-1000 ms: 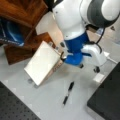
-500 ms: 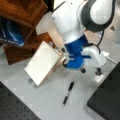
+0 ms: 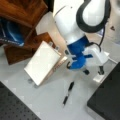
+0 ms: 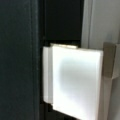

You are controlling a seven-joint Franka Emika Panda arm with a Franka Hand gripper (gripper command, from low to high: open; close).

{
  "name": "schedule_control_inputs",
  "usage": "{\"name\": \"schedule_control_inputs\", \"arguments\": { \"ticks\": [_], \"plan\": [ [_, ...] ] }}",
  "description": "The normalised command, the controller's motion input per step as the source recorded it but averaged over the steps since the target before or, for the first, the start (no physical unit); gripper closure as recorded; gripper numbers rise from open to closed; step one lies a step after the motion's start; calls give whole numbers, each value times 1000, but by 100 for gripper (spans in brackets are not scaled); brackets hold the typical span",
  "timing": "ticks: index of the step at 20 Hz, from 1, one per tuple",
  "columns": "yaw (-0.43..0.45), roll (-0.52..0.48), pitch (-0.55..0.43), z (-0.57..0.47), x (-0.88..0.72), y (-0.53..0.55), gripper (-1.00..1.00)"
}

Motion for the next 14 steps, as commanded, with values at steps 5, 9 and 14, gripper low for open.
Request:
{"name": "schedule_control_inputs", "arguments": {
  "ticks": [5, 9, 14],
  "plan": [
    [-88, 242, -71, -171, -213, 12, -100],
    [-99, 274, -85, -120, -220, -26, -100],
    [-112, 280, -126, -147, -177, -64, -100]
  ]
}}
